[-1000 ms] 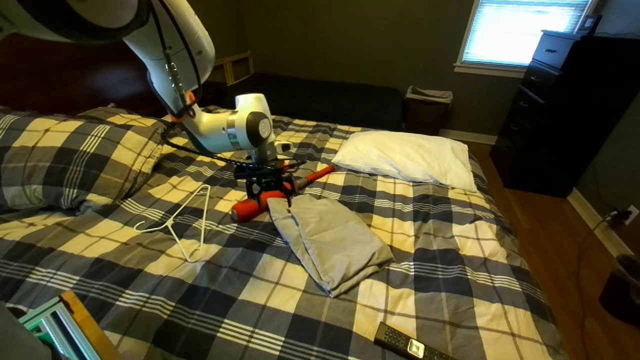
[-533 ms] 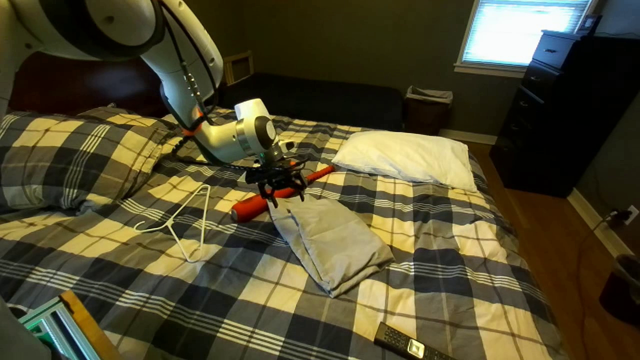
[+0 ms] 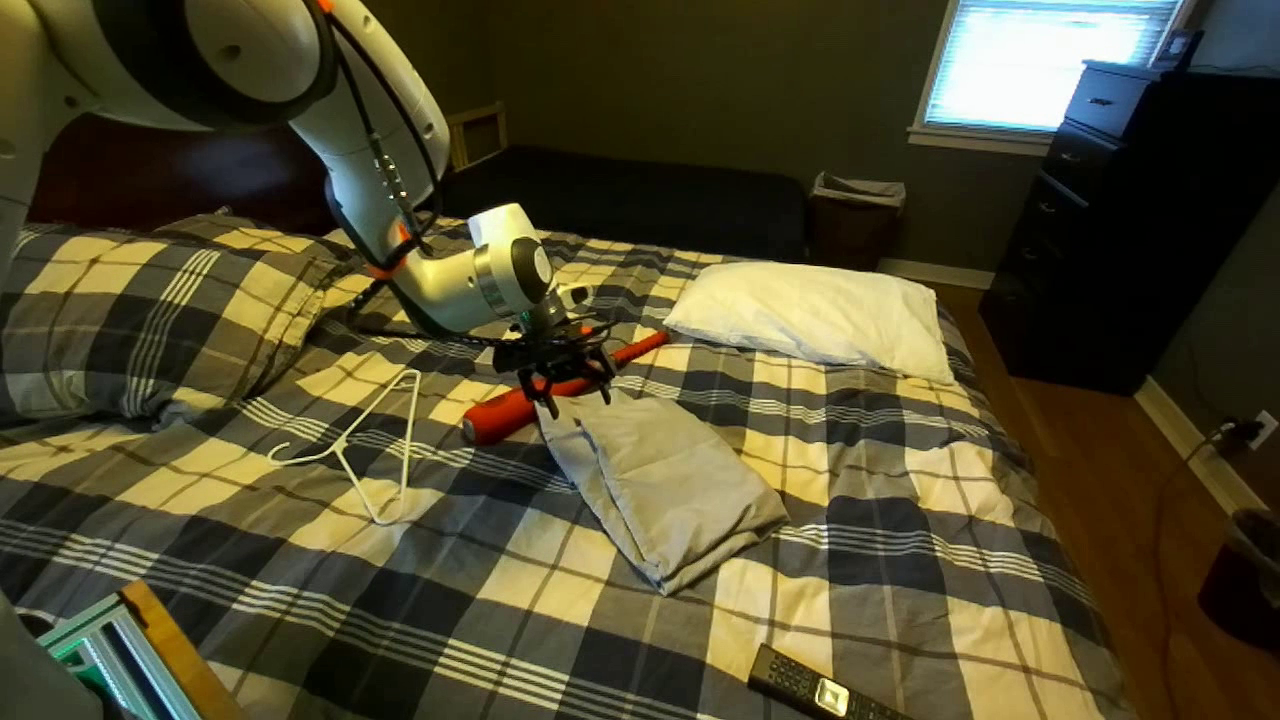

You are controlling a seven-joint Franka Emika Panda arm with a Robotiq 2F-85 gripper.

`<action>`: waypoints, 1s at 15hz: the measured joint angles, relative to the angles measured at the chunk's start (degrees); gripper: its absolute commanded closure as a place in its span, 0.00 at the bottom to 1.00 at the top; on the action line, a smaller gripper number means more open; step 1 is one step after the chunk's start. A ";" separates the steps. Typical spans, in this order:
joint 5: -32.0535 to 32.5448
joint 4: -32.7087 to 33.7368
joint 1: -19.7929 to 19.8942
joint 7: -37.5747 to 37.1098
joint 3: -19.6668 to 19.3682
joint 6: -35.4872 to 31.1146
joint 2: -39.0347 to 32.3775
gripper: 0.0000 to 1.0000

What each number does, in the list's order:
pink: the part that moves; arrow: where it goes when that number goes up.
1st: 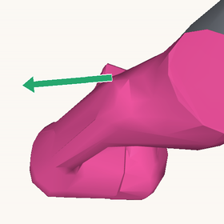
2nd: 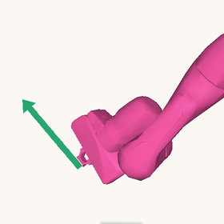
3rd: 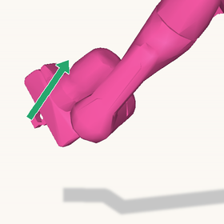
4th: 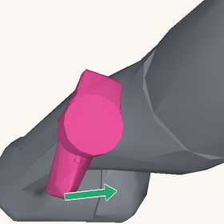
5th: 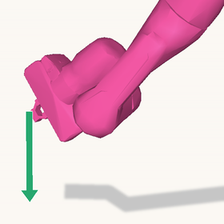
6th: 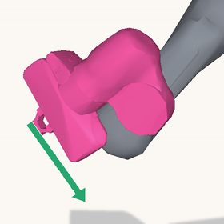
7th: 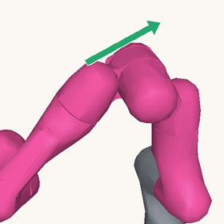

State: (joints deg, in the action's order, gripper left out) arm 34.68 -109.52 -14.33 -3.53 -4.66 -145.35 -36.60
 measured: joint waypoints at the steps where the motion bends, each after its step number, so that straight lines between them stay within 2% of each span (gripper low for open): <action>1: 1.54 -0.09 -0.68 -1.26 -0.81 -0.54 0.00 0.00; 3: 4.19 -0.14 -1.35 -2.78 -2.07 -1.46 -0.17 0.00; 6: 4.38 -0.10 -0.04 -2.07 -1.85 -3.98 -1.36 0.00; 13: 4.67 0.50 -0.20 -2.30 -1.94 -4.18 -1.42 0.00; 15: 6.05 1.59 -0.31 -3.34 -2.57 -6.86 -2.78 0.00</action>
State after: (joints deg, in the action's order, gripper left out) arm 40.73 -107.93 -14.64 -6.87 -7.24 -152.22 -39.38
